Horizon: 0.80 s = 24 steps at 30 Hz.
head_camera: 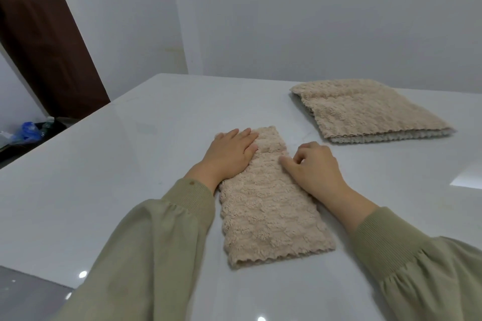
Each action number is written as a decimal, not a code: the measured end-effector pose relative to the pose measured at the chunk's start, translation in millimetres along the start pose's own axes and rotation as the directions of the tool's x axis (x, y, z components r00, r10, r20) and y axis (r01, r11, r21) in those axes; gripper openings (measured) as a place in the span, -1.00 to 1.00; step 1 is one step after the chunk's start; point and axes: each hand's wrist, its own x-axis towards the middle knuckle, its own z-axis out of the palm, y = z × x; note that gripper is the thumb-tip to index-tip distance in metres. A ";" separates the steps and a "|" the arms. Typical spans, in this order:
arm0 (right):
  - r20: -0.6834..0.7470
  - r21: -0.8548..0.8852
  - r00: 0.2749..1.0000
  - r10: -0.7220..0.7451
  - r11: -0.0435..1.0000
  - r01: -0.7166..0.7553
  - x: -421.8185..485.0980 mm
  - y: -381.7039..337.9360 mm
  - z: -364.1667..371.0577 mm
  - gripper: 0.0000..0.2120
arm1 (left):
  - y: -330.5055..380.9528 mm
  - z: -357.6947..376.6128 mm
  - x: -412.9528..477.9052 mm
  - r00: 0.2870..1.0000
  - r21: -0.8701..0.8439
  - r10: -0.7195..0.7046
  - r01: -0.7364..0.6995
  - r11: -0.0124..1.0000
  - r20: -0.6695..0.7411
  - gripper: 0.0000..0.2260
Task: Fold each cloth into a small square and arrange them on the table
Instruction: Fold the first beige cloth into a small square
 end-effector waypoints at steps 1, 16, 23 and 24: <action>0.017 0.012 1.000 -0.004 1.000 0.004 -3.1 0.5 -1.1 -0.61 | -0.1 -0.1 -0.3 1.000 -0.002 0.000 0.000 1.000 0.000 -0.57; -0.199 0.001 0.901 -0.385 0.920 0.393 -35.6 -23.6 -19.4 -0.76 | -0.6 -0.6 0.2 1.000 0.014 -0.020 0.020 1.000 0.013 -0.54; 0.171 0.093 0.745 -0.644 0.764 0.639 -59.0 -27.7 -8.4 -0.82 | -0.2 -1.6 0.4 0.999 0.015 -0.027 0.027 1.000 0.027 -0.55; 0.156 0.084 0.739 -0.655 0.754 0.651 -58.6 -29.0 -9.0 -0.87 | -0.1 -1.8 0.5 0.999 0.016 -0.027 0.026 1.000 0.028 -0.55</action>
